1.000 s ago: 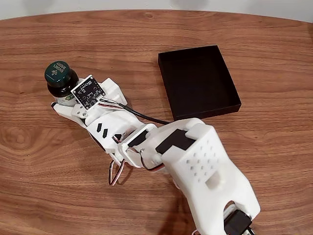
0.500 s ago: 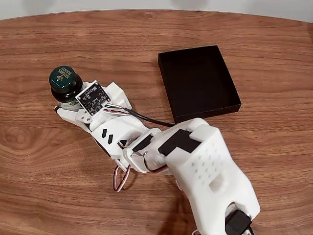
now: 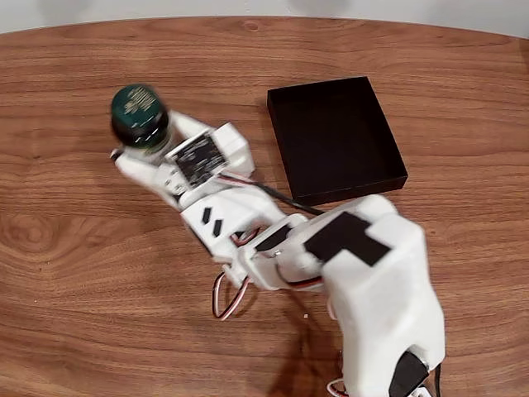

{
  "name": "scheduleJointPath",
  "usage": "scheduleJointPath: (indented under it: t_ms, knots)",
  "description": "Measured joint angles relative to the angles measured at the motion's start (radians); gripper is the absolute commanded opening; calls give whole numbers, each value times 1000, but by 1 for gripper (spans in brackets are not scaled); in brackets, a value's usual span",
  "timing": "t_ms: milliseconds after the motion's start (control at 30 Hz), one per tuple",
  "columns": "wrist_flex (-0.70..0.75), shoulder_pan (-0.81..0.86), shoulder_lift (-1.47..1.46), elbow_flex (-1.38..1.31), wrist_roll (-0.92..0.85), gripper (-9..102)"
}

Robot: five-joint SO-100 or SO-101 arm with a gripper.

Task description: Pick up the pill bottle and place it in the black box.

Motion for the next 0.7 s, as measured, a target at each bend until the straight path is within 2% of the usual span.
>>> scheduleJointPath:
  t_ms: [300, 700]
  knots:
    - [-58, 190, 166, 144, -77, 17]
    - [-186, 469, 190, 250, -135, 17]
